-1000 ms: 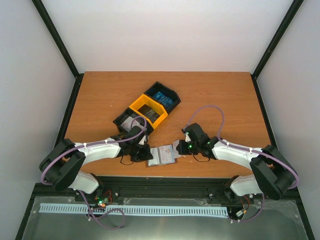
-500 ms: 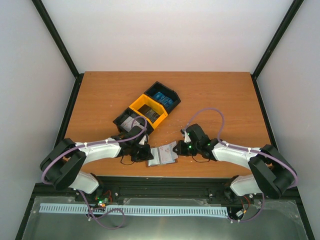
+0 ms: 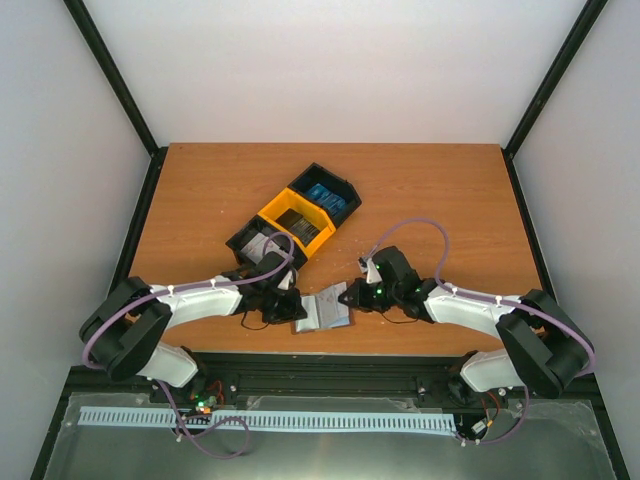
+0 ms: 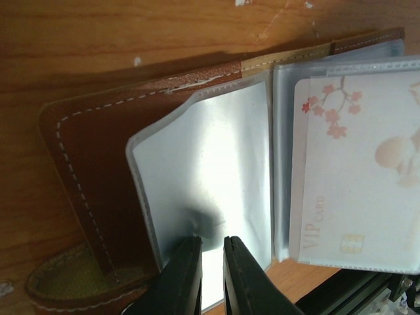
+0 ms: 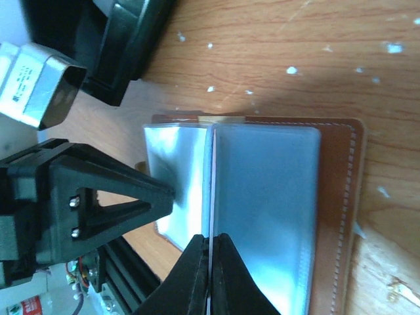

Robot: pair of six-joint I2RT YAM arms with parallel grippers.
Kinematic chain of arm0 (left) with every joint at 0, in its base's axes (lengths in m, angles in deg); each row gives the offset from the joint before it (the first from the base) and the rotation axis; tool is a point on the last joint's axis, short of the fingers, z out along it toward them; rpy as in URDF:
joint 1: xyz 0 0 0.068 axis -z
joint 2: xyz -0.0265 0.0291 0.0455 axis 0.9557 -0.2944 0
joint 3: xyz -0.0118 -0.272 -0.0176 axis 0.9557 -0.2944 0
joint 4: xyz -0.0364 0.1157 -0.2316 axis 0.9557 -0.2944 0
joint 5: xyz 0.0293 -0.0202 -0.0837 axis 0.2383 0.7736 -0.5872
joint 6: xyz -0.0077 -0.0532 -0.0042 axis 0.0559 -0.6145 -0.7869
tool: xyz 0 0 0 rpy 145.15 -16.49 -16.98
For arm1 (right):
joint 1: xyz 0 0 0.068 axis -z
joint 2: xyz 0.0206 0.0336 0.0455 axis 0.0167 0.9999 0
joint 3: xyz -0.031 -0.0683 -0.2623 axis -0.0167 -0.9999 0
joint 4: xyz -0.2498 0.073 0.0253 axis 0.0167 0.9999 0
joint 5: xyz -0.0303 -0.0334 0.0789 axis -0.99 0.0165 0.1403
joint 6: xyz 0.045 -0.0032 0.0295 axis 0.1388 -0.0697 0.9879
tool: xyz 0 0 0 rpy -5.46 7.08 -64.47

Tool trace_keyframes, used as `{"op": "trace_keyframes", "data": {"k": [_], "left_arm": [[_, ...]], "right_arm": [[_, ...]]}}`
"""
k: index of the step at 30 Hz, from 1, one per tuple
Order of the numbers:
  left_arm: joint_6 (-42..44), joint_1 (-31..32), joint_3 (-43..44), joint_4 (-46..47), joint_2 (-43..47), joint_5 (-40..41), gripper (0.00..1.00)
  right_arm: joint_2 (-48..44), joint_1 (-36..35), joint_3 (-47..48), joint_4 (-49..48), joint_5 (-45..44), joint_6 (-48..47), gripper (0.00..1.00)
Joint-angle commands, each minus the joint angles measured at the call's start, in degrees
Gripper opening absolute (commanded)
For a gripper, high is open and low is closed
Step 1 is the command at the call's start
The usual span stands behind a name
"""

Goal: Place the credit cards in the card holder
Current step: Turn over the card slot in the card holder.

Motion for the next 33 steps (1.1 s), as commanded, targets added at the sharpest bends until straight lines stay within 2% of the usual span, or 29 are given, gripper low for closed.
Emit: {"op": "trace_keyframes", "data": {"k": [1,7,22,29,33], "left_arm": [[0.6,0.6,0.8,-1.7,1.7,2.8,0.12],[-0.2,0.7,0.2,-1.7,4.5,4.4,0.12],[-3.4,0.6,-1.8,-5.0,13.5,11.0,0.13],[-5.8,0.7,-2.2,-8.0,17.9,16.0,0.13],[-2.0,0.6,-3.9,-1.2,20.5,10.9,0.19]], "right_arm": [[0.4,-0.2,-0.2,-4.2,3.4,1.0,0.03],[3.1,-0.4,0.0,-8.5,6.8,2.4,0.03],[12.6,-4.7,3.6,-16.4,8.1,5.5,0.03],[12.9,-5.0,4.6,-12.8,5.3,4.0,0.03],[11.2,-5.0,4.7,-9.6,1.3,3.1,0.03]]}}
